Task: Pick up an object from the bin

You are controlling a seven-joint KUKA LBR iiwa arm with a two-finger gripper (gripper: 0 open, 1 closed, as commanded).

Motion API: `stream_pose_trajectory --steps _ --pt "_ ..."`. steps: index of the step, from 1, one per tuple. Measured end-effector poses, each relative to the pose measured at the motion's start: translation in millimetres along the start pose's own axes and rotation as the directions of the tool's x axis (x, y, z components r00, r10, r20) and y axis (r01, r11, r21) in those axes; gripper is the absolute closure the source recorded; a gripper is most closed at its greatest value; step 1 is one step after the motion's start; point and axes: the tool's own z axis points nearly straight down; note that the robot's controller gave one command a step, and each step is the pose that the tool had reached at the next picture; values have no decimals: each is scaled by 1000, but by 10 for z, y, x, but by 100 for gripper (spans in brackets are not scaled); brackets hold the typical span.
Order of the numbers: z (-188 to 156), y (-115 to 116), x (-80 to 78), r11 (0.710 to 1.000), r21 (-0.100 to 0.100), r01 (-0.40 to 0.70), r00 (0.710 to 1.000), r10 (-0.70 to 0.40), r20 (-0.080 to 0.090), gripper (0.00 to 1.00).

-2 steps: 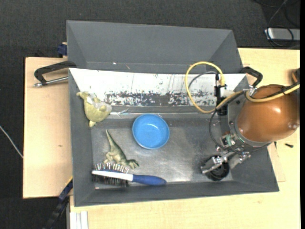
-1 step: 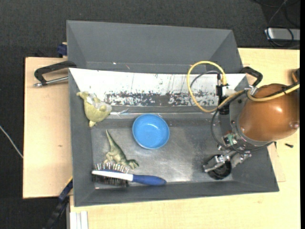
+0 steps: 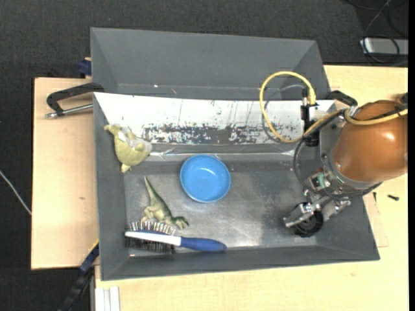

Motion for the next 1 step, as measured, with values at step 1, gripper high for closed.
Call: stream_pose_trajectory --steps 1 --pt "-124 -15 -11 1000 -2 -3 1000 3 0 100"
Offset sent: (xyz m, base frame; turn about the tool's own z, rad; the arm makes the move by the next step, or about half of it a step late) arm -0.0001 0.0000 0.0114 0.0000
